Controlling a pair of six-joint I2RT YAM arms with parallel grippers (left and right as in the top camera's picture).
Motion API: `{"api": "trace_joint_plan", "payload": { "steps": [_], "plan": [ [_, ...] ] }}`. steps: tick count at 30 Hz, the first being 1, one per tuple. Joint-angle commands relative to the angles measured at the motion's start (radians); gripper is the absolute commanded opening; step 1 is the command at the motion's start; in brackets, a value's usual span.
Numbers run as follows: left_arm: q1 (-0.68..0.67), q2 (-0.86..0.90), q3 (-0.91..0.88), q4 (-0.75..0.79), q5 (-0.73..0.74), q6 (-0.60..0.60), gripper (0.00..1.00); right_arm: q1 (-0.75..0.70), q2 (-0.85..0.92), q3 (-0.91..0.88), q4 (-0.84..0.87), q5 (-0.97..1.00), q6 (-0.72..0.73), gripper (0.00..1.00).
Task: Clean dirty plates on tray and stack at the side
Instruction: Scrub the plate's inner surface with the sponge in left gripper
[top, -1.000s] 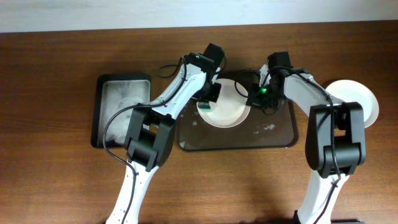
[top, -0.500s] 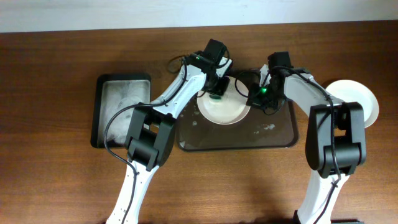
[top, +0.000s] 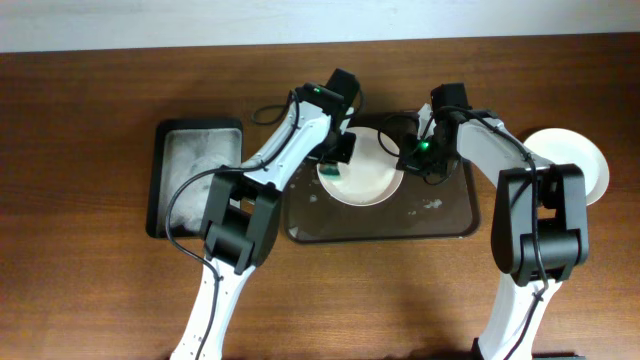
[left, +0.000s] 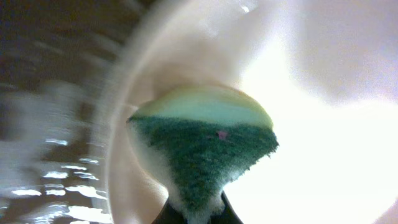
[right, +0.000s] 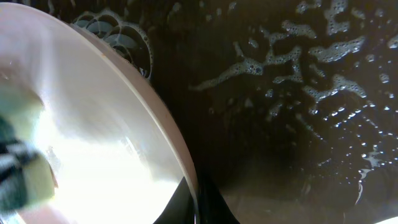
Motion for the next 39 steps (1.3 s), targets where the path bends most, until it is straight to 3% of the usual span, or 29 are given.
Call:
{"api": "trace_joint_plan", "payload": {
  "steps": [1,4,9,12,17,26,29,32,39],
  "plan": [
    [-0.007,0.085,-0.038,-0.041,0.421,0.146,0.01,-0.003,0.009,-0.011,0.001,0.016,0.011,0.04],
    [-0.007,0.085,-0.038,-0.028,0.514,0.189,0.01,-0.003,0.009,-0.011,0.001,0.016,0.011,0.04],
    [-0.001,0.085,-0.038,0.096,0.486,0.170,0.01,-0.003,0.009,-0.011,0.001,0.016,0.011,0.04],
    [0.003,0.085,-0.038,0.166,0.236,0.011,0.01,-0.003,0.009,-0.011,0.000,0.017,0.011,0.04],
    [0.003,0.085,-0.038,0.188,-0.056,-0.075,0.01,-0.003,0.009,-0.011,0.000,0.017,0.011,0.04],
    [0.003,0.084,-0.038,0.101,-0.308,-0.081,0.01,-0.003,0.009,-0.011,0.000,0.017,0.011,0.04],
    [0.003,0.084,-0.037,0.033,-0.278,-0.071,0.01,-0.003,0.009,-0.011,0.001,0.020,0.011,0.04],
    [0.001,0.084,-0.037,-0.031,-0.148,-0.004,0.01,-0.003,0.009,-0.011,0.001,0.019,0.011,0.04],
    [-0.004,0.084,-0.037,-0.080,0.380,0.241,0.01,-0.003,0.009,-0.011,0.000,0.019,0.011,0.04]
  ]
}}
